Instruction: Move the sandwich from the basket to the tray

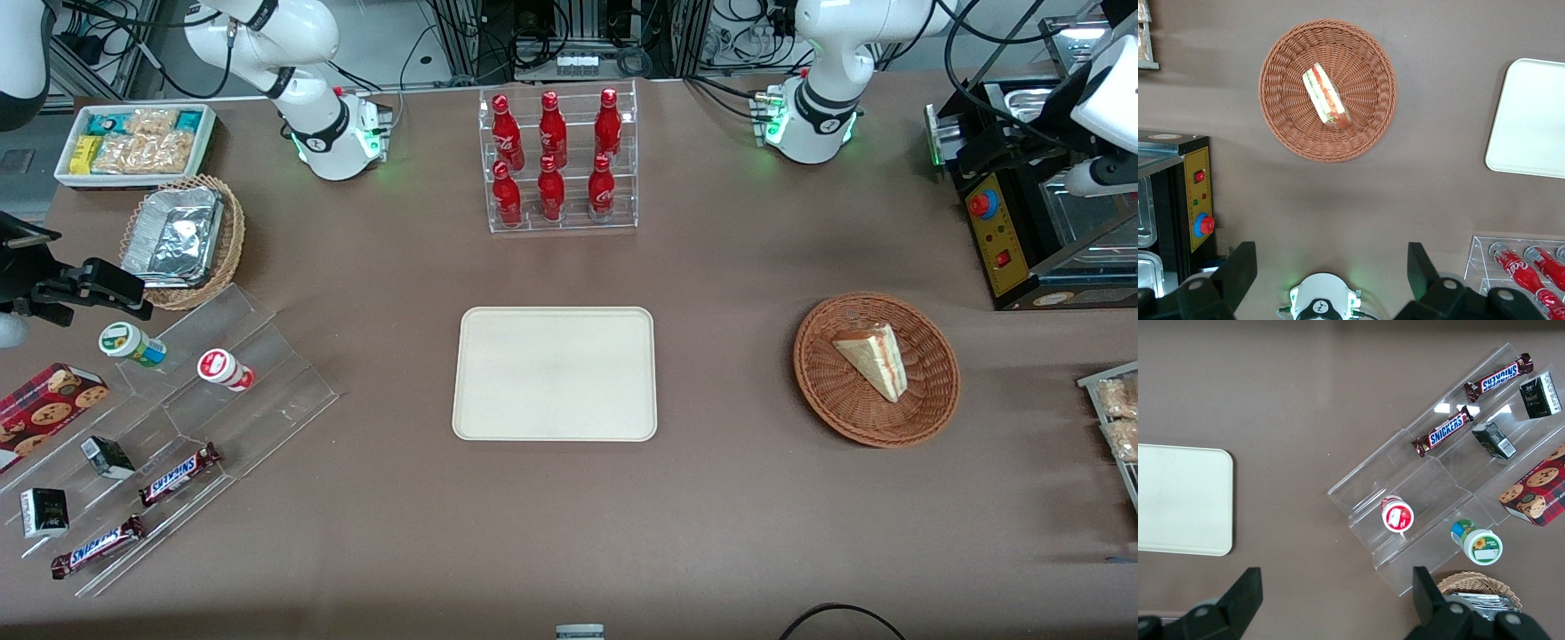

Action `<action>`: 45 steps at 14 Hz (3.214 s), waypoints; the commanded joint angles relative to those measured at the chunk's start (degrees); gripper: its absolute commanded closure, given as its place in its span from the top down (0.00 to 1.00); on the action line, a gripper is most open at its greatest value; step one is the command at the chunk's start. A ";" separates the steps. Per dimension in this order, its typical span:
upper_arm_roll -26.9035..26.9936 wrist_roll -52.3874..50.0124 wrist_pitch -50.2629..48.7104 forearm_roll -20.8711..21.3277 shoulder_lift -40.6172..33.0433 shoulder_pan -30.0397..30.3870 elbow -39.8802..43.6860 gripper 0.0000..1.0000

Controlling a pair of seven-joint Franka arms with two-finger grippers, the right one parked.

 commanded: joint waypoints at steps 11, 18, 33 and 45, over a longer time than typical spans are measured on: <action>0.07 -8.72 1.56 4.68 6.59 0.47 -1.40 1.00; 1.65 -26.91 21.23 4.24 6.51 0.47 -15.53 1.00; 1.74 -31.85 50.43 3.81 14.85 1.96 -32.34 1.00; 1.74 -34.58 61.42 3.72 20.66 1.08 -36.12 1.00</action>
